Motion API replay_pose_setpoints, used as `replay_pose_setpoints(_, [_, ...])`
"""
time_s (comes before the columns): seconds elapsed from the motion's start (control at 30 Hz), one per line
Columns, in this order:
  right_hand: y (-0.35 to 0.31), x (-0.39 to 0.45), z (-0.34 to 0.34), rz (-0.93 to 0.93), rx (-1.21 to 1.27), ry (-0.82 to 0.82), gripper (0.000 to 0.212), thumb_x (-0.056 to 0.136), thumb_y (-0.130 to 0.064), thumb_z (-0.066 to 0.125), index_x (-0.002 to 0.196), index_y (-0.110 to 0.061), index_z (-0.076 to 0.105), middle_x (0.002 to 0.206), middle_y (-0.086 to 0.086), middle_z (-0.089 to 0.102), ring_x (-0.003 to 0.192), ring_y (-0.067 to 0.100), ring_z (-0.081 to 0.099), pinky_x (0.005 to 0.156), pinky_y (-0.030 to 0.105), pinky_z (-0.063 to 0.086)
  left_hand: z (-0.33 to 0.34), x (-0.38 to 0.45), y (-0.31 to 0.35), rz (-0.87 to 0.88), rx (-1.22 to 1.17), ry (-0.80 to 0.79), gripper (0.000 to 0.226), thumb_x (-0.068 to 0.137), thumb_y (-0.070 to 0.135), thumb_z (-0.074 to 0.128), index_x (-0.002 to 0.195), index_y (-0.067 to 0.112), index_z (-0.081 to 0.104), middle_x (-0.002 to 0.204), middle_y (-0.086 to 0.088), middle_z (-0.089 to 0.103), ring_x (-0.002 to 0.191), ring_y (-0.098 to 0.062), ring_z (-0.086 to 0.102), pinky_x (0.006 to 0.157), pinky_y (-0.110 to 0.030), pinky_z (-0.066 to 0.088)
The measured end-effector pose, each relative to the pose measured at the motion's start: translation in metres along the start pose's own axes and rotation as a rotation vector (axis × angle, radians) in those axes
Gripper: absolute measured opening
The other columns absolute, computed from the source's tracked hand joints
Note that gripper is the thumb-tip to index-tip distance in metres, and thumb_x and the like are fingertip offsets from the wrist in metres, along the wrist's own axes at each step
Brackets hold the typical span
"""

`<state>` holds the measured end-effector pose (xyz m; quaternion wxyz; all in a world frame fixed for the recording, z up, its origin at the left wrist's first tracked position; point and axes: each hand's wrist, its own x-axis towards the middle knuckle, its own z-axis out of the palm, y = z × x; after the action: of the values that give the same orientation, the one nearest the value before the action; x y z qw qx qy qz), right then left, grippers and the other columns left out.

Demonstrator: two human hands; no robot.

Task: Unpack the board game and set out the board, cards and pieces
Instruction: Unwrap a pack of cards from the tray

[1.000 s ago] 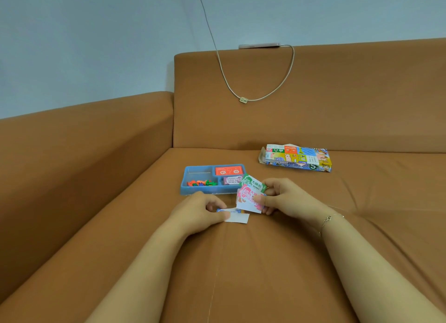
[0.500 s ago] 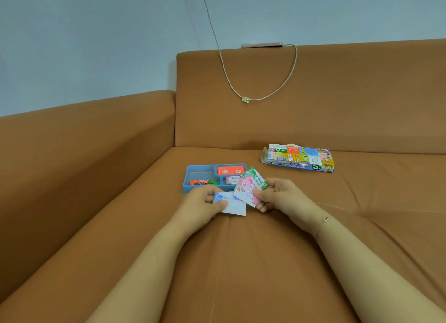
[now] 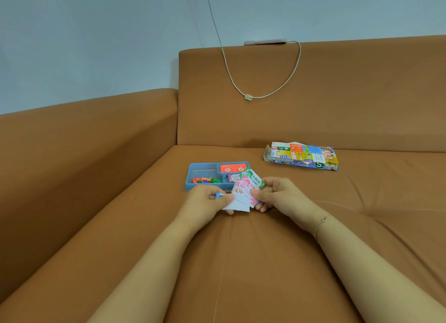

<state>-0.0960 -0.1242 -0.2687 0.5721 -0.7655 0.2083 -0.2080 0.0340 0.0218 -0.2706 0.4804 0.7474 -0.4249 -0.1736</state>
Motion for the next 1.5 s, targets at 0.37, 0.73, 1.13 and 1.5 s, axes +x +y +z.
replay_pose_setpoints(0.37, [-0.004, -0.002, 0.007, 0.021, 0.075, -0.059, 0.018, 0.087, -0.006, 0.065, 0.104, -0.004, 0.062, 0.074, 0.009, 0.069, 0.054, 0.013, 0.062, 0.051, 0.019, 0.051, 0.000, -0.002, 0.006, -0.021, -0.018, 0.129, 0.032, 0.088, 0.034, 0.064, 0.071, 0.007, 0.068, 0.064, 0.000, 0.073, 0.044, -0.004, 0.036, 0.050, -0.022, 0.033])
replay_pose_setpoints(0.73, [-0.004, 0.003, 0.004, 0.026, 0.239, 0.077, 0.021, 0.085, -0.001, 0.065, 0.105, 0.003, 0.061, 0.071, 0.009, 0.064, 0.045, 0.011, 0.045, 0.043, 0.020, 0.044, -0.008, -0.002, 0.007, -0.037, -0.184, 0.159, 0.027, 0.090, 0.029, 0.063, 0.074, 0.011, 0.073, 0.074, -0.004, 0.074, 0.038, -0.002, 0.037, 0.040, -0.009, 0.030])
replay_pose_setpoints(1.13, [0.001, 0.004, 0.005, -0.089, 0.114, 0.109, 0.016, 0.086, -0.004, 0.066, 0.102, -0.004, 0.061, 0.072, 0.009, 0.066, 0.046, 0.011, 0.048, 0.045, 0.023, 0.047, -0.010, -0.002, 0.009, -0.110, -0.277, -0.052, 0.026, 0.088, 0.027, 0.066, 0.112, 0.020, 0.059, 0.076, -0.008, 0.073, 0.038, -0.005, 0.035, 0.038, -0.014, 0.029])
replay_pose_setpoints(1.5, [-0.001, 0.002, 0.009, -0.168, 0.111, 0.071, 0.014, 0.086, -0.003, 0.065, 0.099, -0.003, 0.060, 0.073, 0.010, 0.067, 0.050, 0.013, 0.051, 0.048, 0.022, 0.049, -0.010, -0.001, 0.007, -0.135, -0.186, -0.131, 0.020, 0.091, 0.033, 0.061, 0.106, 0.021, 0.063, 0.073, -0.004, 0.072, 0.039, -0.004, 0.035, 0.039, -0.014, 0.029])
